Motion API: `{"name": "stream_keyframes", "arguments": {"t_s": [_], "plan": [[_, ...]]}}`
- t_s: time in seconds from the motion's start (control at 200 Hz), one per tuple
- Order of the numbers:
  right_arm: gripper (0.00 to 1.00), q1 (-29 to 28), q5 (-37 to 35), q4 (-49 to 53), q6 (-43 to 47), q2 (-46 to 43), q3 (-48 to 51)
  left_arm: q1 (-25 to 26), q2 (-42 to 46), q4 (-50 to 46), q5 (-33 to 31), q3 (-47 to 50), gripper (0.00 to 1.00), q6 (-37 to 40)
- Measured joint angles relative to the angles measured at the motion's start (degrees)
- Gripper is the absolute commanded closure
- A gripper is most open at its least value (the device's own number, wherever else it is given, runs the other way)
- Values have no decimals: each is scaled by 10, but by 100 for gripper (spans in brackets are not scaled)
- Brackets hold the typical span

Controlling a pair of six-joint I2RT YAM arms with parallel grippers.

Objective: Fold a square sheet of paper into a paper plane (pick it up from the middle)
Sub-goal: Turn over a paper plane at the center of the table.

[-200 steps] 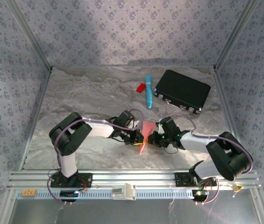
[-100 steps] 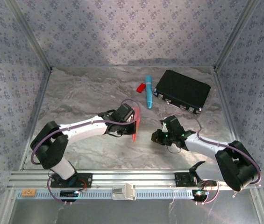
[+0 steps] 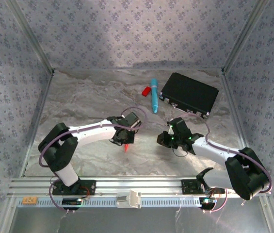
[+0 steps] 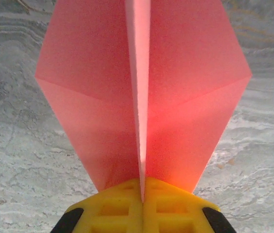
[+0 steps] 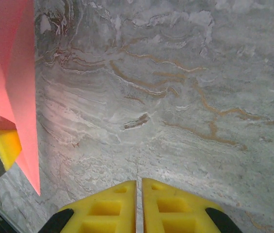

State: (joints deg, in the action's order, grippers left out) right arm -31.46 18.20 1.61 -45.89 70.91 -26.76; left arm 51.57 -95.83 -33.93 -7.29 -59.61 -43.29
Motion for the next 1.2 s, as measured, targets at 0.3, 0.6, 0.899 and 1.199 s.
{"name": "stream_keyframes", "arguments": {"t_s": [0.3, 0.6, 0.899, 1.199], "plan": [[88, 0, -5, 0, 0, 0, 0, 2, -13, -3, -1, 0, 95, 0], [88, 0, -5, -1, 0, 2, 0, 2, -19, -1, -1, 0, 91, 0], [87, 0, -5, -1, -2, 5, 0, 3, -19, -1, -1, 0, 89, 0], [87, -1, -5, -5, -2, 13, 0, 3, -29, 6, -1, 1, 88, 0]]}}
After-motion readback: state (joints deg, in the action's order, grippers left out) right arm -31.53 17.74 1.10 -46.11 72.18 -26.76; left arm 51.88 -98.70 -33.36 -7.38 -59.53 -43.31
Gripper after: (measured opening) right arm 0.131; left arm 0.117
